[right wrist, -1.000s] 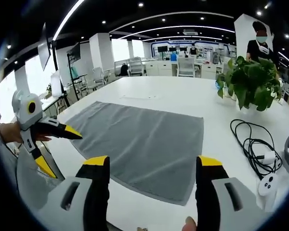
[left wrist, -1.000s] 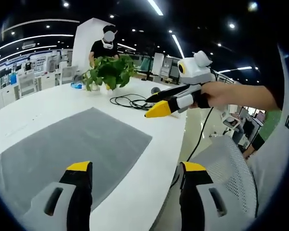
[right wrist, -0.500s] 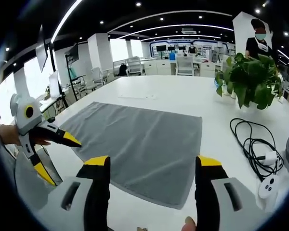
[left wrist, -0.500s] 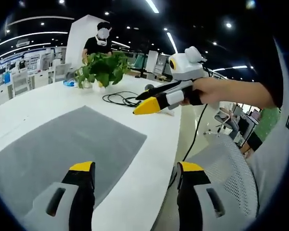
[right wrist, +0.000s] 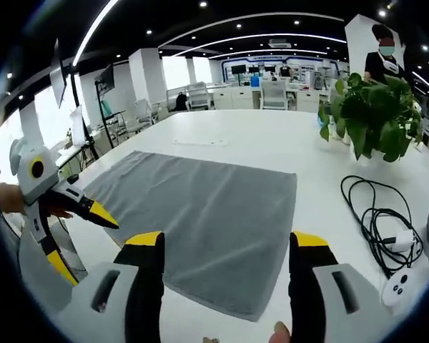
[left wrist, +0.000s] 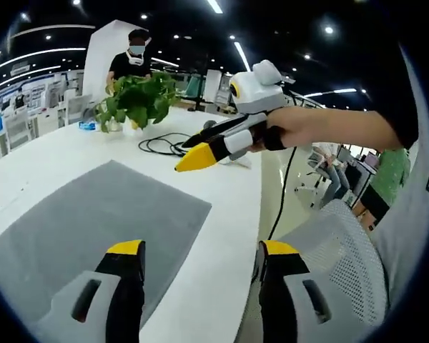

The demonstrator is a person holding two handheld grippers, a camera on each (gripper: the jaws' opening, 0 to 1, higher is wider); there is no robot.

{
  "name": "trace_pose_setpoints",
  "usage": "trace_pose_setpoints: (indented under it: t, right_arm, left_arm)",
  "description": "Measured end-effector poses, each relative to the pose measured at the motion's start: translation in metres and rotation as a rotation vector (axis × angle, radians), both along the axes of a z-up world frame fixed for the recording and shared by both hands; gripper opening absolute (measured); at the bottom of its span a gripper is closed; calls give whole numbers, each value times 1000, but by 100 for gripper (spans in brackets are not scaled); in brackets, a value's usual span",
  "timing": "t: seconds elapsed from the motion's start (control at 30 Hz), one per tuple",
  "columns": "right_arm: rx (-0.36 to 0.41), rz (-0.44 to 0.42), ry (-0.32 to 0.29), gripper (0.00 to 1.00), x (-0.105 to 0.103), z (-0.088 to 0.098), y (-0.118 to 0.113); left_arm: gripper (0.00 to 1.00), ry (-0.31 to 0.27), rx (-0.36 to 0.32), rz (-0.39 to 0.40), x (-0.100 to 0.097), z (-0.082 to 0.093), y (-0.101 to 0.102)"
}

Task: Fold the towel on the table until its edges align and the towel forms a compact rectangular stack.

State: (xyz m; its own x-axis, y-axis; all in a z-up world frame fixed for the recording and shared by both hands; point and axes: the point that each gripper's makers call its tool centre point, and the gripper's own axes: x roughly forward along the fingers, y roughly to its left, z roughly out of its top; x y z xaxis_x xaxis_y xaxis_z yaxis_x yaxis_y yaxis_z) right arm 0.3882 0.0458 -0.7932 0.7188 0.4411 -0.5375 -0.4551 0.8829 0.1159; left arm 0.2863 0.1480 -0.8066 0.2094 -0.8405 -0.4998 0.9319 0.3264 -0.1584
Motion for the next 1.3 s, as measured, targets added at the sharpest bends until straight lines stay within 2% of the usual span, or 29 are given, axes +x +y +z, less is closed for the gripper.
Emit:
trace_pose_setpoints:
  t: [0.5,1.0,1.13,1.3]
  right_arm:
    - [-19,26,-37,70,38,12,-5]
    - [-29,60,-72,69,78,14,-8]
    - [-29,53,-74,69,86,12,-12]
    - [-27,26,-82,68,96,12,-21]
  left_arm:
    - [63,-27,32,-56,13,-12,-22]
    - [56,-33,14,-115,28,-22,-65]
    - [55,5,-3,-102,33,-31,-79]
    - [52,11,3,-122,33,-39,-90]
